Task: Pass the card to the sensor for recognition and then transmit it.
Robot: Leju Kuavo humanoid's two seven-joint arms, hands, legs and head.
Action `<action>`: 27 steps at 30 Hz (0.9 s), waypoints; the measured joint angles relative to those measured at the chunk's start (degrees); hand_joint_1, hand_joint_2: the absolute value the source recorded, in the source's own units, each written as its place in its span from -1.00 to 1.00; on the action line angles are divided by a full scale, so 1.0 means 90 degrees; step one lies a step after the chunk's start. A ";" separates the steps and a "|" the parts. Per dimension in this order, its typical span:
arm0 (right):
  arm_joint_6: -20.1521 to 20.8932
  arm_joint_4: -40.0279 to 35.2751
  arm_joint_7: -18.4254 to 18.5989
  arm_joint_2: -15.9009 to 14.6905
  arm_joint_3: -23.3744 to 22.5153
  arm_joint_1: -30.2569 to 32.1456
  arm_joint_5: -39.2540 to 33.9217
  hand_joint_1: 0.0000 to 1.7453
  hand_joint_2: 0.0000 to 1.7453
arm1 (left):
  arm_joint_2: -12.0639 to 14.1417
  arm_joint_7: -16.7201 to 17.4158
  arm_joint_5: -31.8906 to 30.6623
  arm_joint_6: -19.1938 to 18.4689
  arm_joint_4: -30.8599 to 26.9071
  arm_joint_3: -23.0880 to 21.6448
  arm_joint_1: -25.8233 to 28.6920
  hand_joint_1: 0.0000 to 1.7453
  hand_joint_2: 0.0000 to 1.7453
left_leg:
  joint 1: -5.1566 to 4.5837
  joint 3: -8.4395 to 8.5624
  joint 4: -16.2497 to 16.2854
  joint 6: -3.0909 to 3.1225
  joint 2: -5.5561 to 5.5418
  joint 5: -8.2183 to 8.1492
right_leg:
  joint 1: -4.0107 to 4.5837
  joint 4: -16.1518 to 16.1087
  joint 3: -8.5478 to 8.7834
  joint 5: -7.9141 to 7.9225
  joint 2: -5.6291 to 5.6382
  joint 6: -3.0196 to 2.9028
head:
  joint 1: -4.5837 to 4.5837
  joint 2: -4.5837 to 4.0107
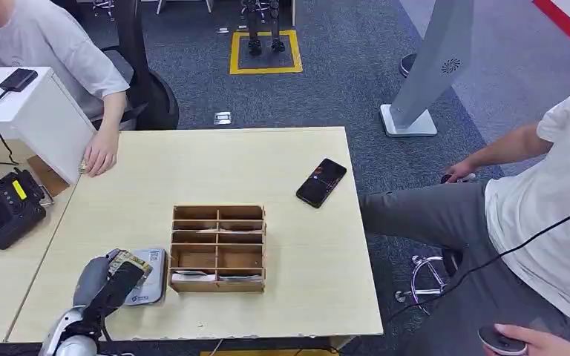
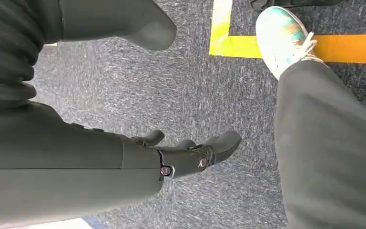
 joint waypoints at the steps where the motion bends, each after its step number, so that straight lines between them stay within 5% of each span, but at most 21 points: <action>1: 0.0005 0.0000 -0.0002 0.0002 0.0000 -0.0003 0.0002 -1.00 1.00 | -0.0007 0.0000 -0.0017 0.0014 0.0026 0.0000 -0.0008 0.82 1.00 | 0.0000 0.0000 0.0000 0.0000 0.0000 0.0000 | 0.0000 0.0000 0.0000 0.0000 0.0000 0.0000 | -0.0002 0.0000; 10: 0.0015 0.0000 -0.0019 0.0007 0.0000 -0.0026 0.0019 -1.00 1.00 | -0.0070 0.0010 -0.0090 0.0075 0.0243 0.0000 -0.0090 0.96 1.00 | 0.0000 0.0001 0.0000 0.0000 0.0000 0.0000 | 0.0000 0.0001 0.0002 0.0000 0.0000 0.0000 | -0.0002 0.0000; 27: -0.0005 0.0000 -0.0036 0.0007 0.0000 -0.0057 0.0070 -1.00 1.00 | -0.0080 -0.0184 0.0571 0.0007 0.0230 0.0002 -0.0748 0.86 1.00 | 0.0003 0.0001 0.0000 -0.0002 -0.0013 0.0009 | 0.0002 0.0003 0.0006 0.0005 -0.0010 0.0001 | -0.0002 0.0000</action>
